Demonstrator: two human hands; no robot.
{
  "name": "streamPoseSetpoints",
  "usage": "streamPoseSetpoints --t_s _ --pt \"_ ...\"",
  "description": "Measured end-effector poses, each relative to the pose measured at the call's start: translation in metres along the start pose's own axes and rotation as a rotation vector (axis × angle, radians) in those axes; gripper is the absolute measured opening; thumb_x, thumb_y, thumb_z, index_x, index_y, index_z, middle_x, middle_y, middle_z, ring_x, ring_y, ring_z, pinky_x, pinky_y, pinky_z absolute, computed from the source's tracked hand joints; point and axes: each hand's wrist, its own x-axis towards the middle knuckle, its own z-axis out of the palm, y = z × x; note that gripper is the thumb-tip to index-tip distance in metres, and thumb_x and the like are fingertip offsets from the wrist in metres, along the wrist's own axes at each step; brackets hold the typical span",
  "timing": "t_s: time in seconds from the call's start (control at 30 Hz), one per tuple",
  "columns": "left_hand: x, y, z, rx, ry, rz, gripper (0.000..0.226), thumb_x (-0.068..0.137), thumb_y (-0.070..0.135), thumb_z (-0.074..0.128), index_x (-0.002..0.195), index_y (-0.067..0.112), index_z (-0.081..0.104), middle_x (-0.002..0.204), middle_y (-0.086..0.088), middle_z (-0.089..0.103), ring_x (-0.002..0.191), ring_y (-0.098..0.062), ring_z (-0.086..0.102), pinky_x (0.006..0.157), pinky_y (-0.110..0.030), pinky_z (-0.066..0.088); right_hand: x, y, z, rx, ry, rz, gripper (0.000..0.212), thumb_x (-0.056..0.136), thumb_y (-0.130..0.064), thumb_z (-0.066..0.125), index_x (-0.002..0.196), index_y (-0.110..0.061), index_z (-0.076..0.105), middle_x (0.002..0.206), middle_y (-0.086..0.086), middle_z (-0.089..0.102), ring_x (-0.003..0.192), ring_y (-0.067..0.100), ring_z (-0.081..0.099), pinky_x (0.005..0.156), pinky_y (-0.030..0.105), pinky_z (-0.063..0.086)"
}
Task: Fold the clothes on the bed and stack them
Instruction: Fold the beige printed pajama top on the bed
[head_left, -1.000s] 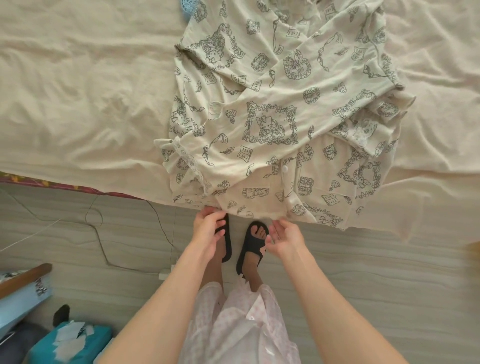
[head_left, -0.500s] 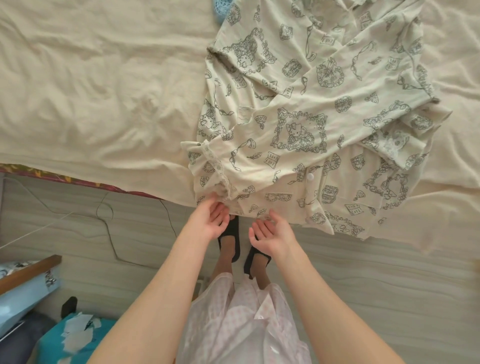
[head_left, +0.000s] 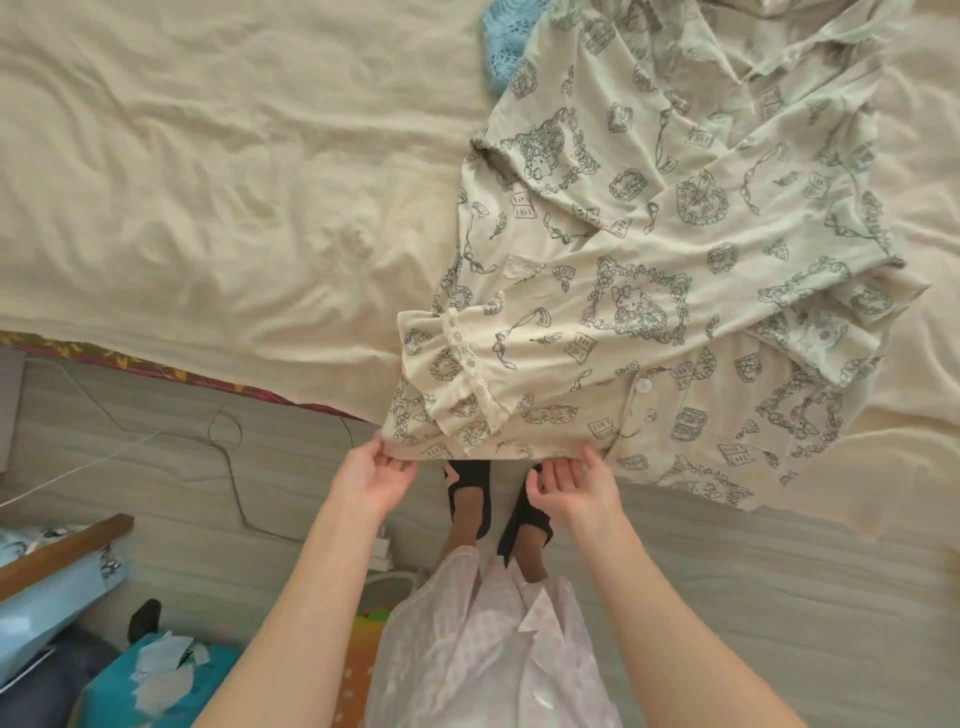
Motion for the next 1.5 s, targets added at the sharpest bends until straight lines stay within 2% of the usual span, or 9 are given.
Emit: streamPoseSetpoints --t_s 0.23,0.37,0.53,0.77,0.9,1.03,1.2,1.4,1.5 --pt "-0.017 0.005 -0.01 0.21 -0.311 0.014 0.034 0.073 0.001 0.06 0.102 0.017 0.053 0.106 -0.01 0.066 0.096 -0.024 0.065 0.083 -0.046 0.05 -0.004 -0.013 0.0 0.087 -0.004 -0.059 0.014 0.095 -0.028 0.054 0.093 -0.014 0.057 0.092 -0.005 0.056 0.097 0.011 0.053 0.096 0.031 0.037" --pt "-0.029 0.006 -0.003 0.361 -0.292 0.105 0.042 0.081 -0.021 0.045 0.107 0.012 0.05 0.111 -0.02 0.06 0.09 -0.028 0.066 0.063 -0.032 0.058 -0.013 -0.016 -0.008 0.144 -0.041 -0.052 0.017 0.097 -0.014 0.04 0.096 -0.006 0.056 0.113 0.003 0.06 0.117 0.018 0.054 0.098 0.031 0.041" --pt "-0.055 0.014 -0.005 0.426 -0.346 0.017 0.045 0.087 -0.018 0.041 0.126 0.005 0.046 0.118 -0.019 0.058 0.1 -0.029 0.063 0.066 -0.034 0.058 -0.037 -0.013 -0.024 0.221 -0.073 -0.063 0.023 0.1 -0.012 0.034 0.093 -0.002 0.053 0.131 0.01 0.056 0.124 0.026 0.051 0.088 0.041 0.042" --pt "-0.087 0.018 -0.018 0.461 -0.296 0.156 0.042 0.089 -0.017 0.041 0.115 0.016 0.048 0.111 -0.018 0.06 0.098 -0.029 0.062 0.069 -0.039 0.059 -0.072 -0.008 -0.045 0.163 -0.205 -0.05 0.031 0.1 -0.017 0.042 0.128 -0.007 0.052 0.131 0.011 0.056 0.115 0.027 0.055 0.073 0.042 0.046" --pt "-0.093 0.02 -0.02 0.654 -0.174 0.233 0.024 0.094 -0.004 0.044 0.116 0.003 0.05 0.107 -0.013 0.061 0.094 -0.022 0.061 0.075 -0.032 0.052 -0.079 -0.004 -0.054 0.145 -0.163 -0.073 0.017 0.099 -0.015 0.045 0.107 -0.006 0.057 0.127 0.008 0.058 0.125 0.023 0.05 0.093 0.037 0.043" --pt "-0.09 0.03 -0.022 0.802 -0.117 0.352 0.015 0.094 0.005 0.052 0.106 0.0 0.057 0.099 -0.009 0.066 0.09 -0.017 0.063 0.078 -0.028 0.049 -0.08 -0.001 -0.057 0.056 -0.166 -0.125 0.013 0.099 -0.01 0.044 0.094 -0.005 0.055 0.095 0.009 0.061 0.123 0.022 0.05 0.091 0.038 0.044" --pt "-0.082 0.034 -0.033 0.911 -0.087 0.438 0.011 0.094 0.016 0.054 0.091 0.007 0.06 0.093 -0.004 0.066 0.085 -0.014 0.06 0.073 -0.027 0.048 -0.073 0.002 -0.062 0.064 -0.17 -0.156 0.011 0.098 -0.01 0.045 0.094 -0.007 0.056 0.093 0.007 0.061 0.114 0.021 0.052 0.091 0.035 0.044" --pt "-0.074 0.024 -0.025 0.412 -0.207 0.468 0.017 0.097 0.012 0.048 0.081 0.011 0.044 0.088 -0.006 0.068 0.08 -0.015 0.066 0.071 -0.029 0.055 -0.062 0.002 -0.065 -0.009 -0.142 -0.163 0.009 0.097 -0.008 0.048 0.096 -0.007 0.056 0.096 0.007 0.06 0.107 0.02 0.053 0.095 0.034 0.043" --pt "-0.066 0.016 -0.028 0.538 -0.041 0.544 0.013 0.096 0.014 0.052 0.083 0.012 0.048 0.09 -0.008 0.066 0.078 -0.016 0.064 0.07 -0.032 0.054 -0.054 0.003 -0.07 -0.148 -0.073 -0.186 0.008 0.097 -0.009 0.049 0.096 -0.007 0.056 0.095 0.008 0.059 0.092 0.019 0.057 0.08 0.029 0.048"
